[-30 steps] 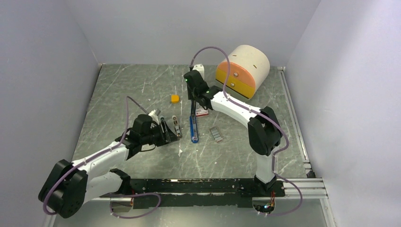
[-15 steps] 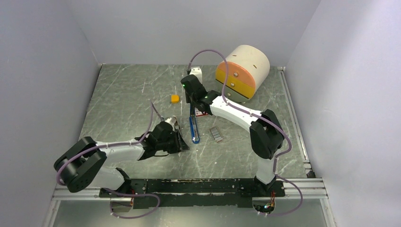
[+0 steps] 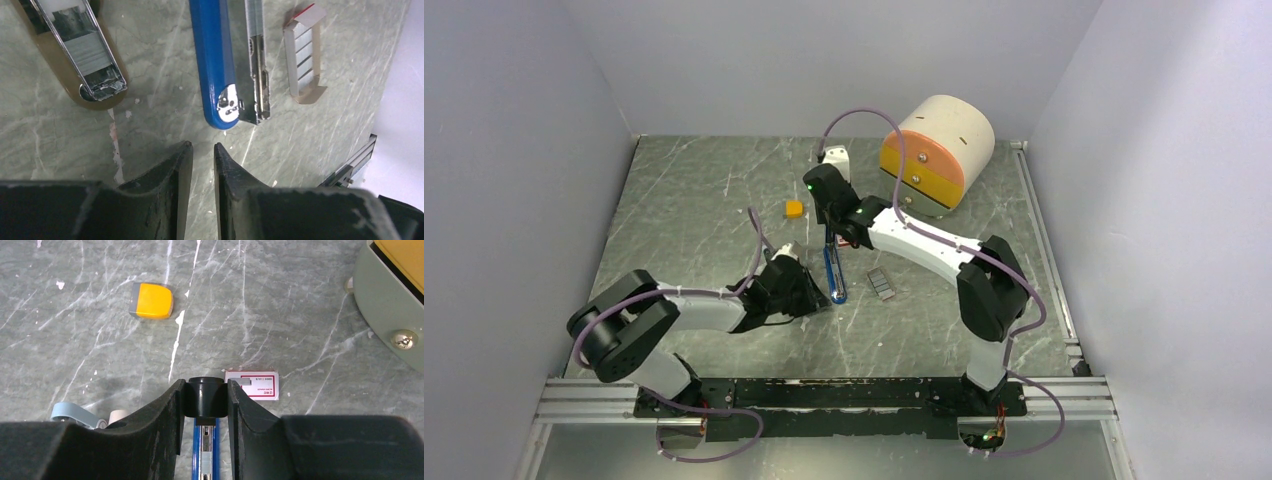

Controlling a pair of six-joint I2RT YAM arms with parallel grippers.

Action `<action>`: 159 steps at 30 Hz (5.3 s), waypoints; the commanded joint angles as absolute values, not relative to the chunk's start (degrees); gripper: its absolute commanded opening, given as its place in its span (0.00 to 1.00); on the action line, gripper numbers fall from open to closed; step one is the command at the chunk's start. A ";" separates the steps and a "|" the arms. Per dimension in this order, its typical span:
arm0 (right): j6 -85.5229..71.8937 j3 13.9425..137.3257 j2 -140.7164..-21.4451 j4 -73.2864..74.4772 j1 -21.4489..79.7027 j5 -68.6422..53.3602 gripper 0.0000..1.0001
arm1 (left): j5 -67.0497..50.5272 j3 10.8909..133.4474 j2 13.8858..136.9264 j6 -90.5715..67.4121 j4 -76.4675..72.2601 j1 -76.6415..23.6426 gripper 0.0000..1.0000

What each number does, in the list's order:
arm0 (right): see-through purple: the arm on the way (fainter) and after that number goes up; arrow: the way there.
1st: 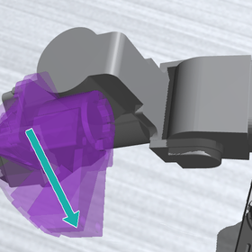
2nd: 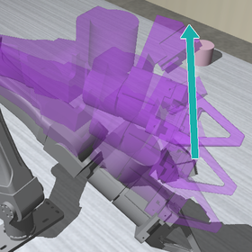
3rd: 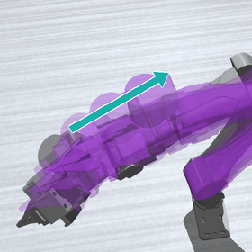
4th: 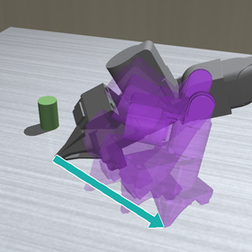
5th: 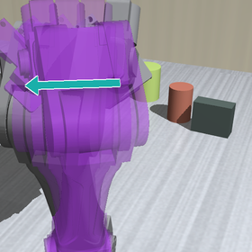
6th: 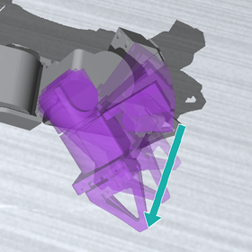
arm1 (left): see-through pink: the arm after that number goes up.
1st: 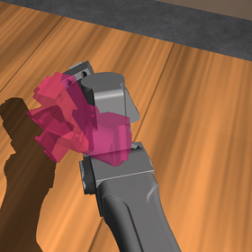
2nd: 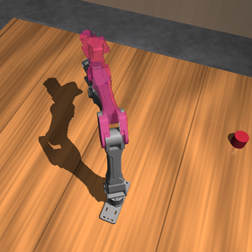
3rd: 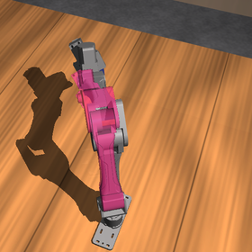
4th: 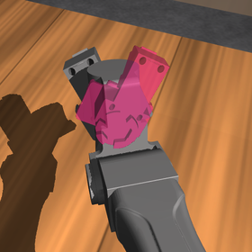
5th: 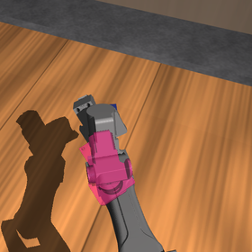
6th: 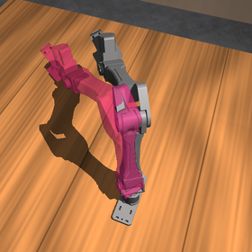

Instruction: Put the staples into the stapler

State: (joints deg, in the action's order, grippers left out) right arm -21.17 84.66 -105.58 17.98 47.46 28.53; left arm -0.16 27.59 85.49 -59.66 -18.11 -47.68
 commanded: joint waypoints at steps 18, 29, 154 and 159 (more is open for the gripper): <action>-25.49 78.44 -99.08 19.88 49.80 26.96 0.25 | -0.09 29.82 95.76 -60.42 -23.56 -48.16 0.17; -27.21 70.96 -92.05 19.30 50.42 25.95 0.24 | 1.91 30.54 97.65 -62.04 -18.78 -48.10 0.18; -26.78 63.59 -105.04 26.22 55.79 18.64 0.24 | 21.31 22.81 64.25 -62.31 0.66 -47.24 0.33; -26.78 63.48 -108.58 26.91 55.67 17.89 0.23 | 21.11 22.50 64.09 -62.24 0.66 -47.03 0.33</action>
State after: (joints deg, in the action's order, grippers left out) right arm -26.72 66.13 -101.91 24.47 56.18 21.32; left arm 19.97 23.16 65.10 -62.81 0.75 -47.42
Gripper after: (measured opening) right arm 0.340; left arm 0.331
